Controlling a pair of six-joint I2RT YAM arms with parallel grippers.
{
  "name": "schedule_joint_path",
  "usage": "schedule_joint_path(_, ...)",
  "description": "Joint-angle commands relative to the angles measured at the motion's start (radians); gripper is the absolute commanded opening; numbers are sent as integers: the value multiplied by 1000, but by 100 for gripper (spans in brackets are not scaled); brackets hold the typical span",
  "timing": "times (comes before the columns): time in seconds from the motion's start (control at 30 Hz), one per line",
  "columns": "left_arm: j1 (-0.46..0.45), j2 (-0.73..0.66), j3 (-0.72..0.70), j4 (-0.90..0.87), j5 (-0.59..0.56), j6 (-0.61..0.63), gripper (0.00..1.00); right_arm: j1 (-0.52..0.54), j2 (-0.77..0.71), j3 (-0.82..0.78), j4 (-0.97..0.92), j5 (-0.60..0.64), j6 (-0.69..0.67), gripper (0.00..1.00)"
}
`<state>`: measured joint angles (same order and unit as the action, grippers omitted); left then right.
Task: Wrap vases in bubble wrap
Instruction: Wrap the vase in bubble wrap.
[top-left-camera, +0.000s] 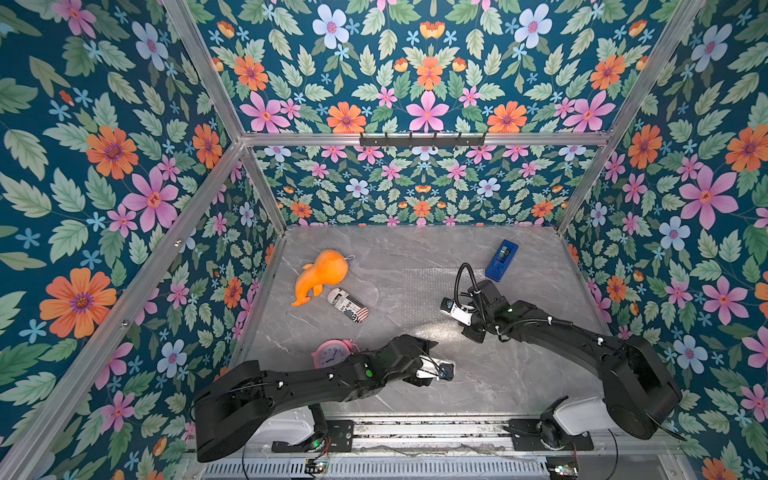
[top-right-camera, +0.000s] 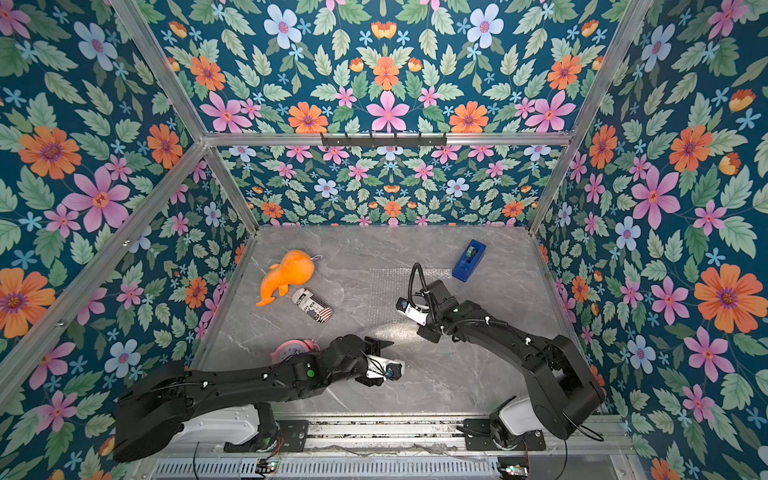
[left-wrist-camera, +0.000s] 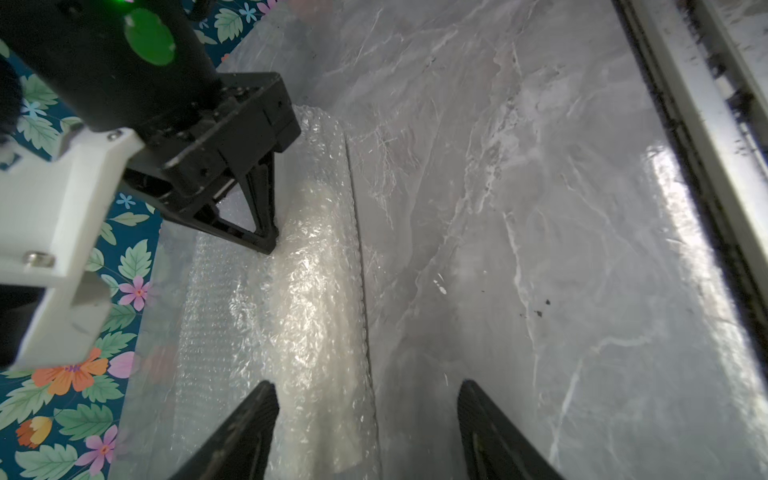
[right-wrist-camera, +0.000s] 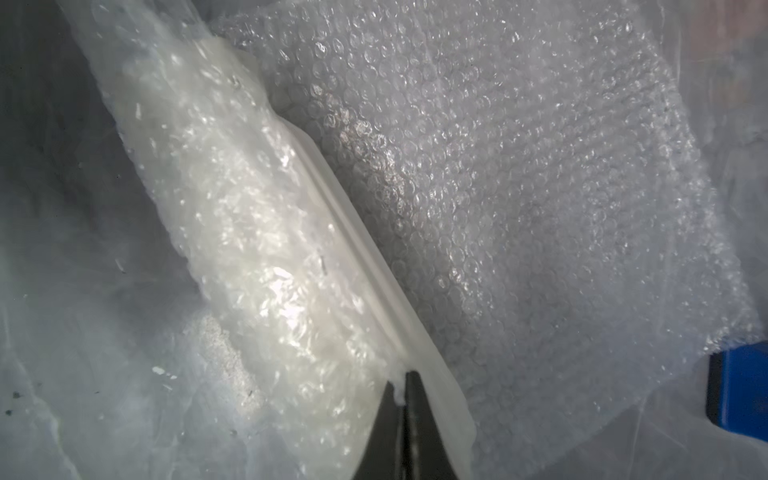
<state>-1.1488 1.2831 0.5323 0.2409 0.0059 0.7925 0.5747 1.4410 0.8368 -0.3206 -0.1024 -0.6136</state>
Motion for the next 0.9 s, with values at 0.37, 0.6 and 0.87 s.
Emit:
schedule_joint_path(0.37, 100, 143, 86, 15, 112, 124, 75, -28, -2, -5, -125, 25, -23, 0)
schedule_joint_path(0.6, 144, 199, 126, 13, 163, 159, 75, -43, 12, 6, -155, 28, -33, 0)
schedule_joint_path(0.87, 168, 265, 161, 7, 156, 179, 75, -53, 51, 30, -174, 32, -60, 0)
